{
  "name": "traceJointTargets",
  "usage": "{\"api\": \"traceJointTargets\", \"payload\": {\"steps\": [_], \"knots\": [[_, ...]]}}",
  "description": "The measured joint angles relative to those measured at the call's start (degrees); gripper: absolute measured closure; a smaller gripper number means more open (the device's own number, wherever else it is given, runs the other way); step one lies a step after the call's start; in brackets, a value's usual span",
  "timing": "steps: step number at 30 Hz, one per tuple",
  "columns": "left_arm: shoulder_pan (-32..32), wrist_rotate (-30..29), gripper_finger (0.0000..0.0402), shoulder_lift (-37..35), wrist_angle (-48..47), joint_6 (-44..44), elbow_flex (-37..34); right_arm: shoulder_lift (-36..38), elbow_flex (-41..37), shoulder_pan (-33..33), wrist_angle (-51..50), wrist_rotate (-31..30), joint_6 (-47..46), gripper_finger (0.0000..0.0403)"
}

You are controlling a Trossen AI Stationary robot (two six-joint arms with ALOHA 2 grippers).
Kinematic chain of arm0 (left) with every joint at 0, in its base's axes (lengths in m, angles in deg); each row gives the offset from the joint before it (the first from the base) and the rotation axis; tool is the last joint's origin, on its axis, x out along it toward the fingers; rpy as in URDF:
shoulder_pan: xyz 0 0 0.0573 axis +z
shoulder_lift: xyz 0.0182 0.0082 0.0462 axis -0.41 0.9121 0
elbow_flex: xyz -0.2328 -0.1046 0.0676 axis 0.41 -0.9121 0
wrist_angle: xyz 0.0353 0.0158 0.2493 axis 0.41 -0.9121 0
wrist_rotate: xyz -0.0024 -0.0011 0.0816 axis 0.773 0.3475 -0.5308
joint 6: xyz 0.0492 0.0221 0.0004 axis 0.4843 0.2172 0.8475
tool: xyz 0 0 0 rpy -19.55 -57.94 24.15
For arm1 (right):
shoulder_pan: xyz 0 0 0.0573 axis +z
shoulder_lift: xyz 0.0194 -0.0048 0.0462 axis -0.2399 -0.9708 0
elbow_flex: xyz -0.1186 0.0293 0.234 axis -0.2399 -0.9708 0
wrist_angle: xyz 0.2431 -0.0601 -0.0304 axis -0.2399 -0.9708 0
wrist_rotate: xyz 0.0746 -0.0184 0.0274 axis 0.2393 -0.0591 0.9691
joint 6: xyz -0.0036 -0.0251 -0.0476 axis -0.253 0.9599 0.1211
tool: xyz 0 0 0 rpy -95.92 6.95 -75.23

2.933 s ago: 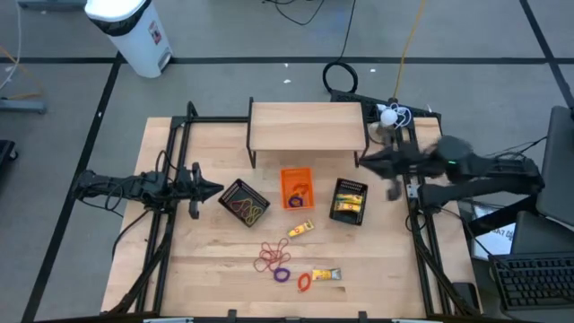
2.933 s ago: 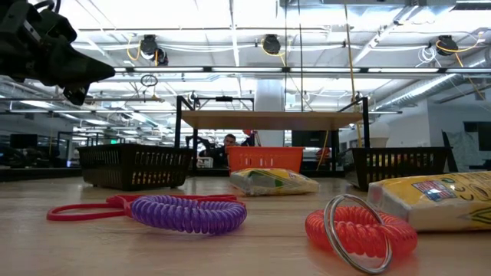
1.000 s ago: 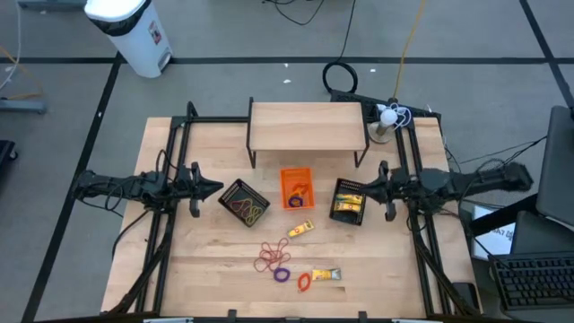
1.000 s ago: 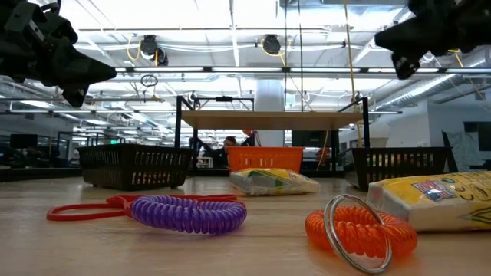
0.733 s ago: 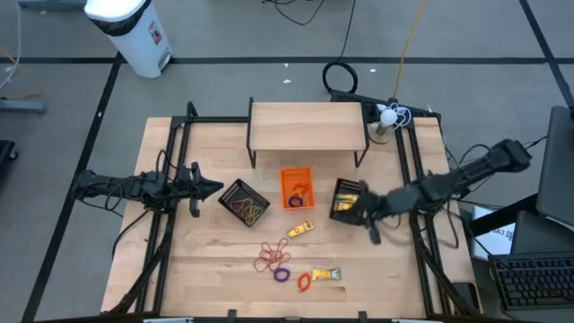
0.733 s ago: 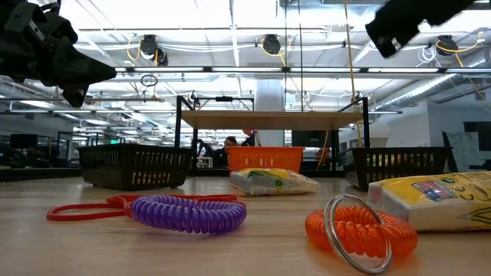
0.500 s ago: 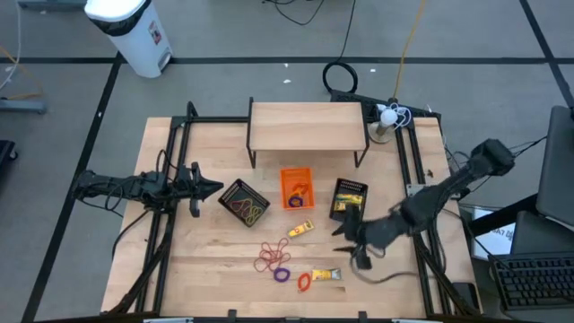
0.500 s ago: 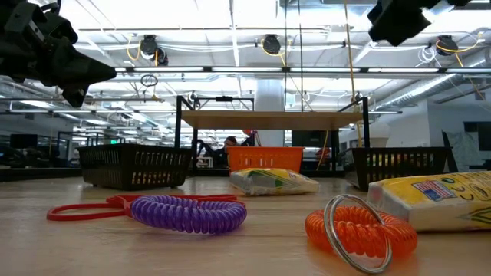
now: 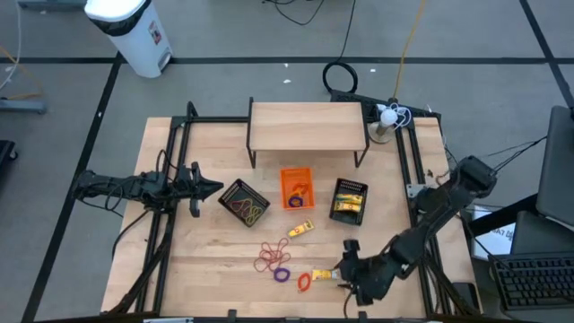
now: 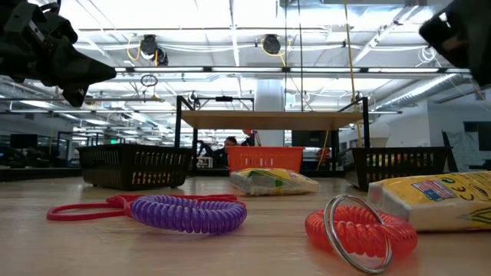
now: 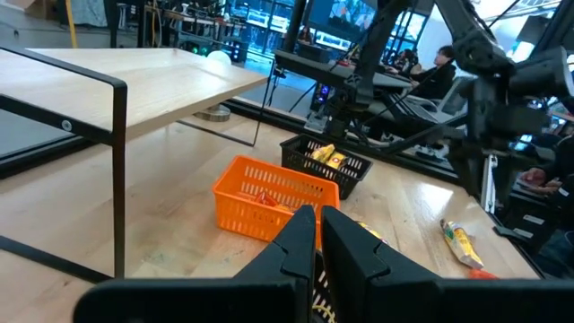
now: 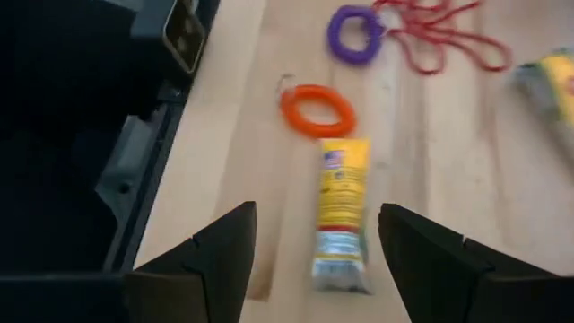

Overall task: Pick & Place Office Desk Supplies
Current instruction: Put the yellow pack of crayons into the right black bin

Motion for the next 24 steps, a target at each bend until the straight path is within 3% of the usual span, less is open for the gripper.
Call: {"api": "traceJointTargets", "payload": {"steps": [17,24], "knots": [[0.01,-0.01,0.0380,0.00,-0.01,0.60,0.00,-11.36,-0.04,-0.99,0.94,-0.99,-0.51,0.0176],[0.00,-0.01,0.0380,0.00,-0.01,0.98,0.00,-12.75,-0.04,-2.28,0.74,2.04,-1.50,0.0187]]}}
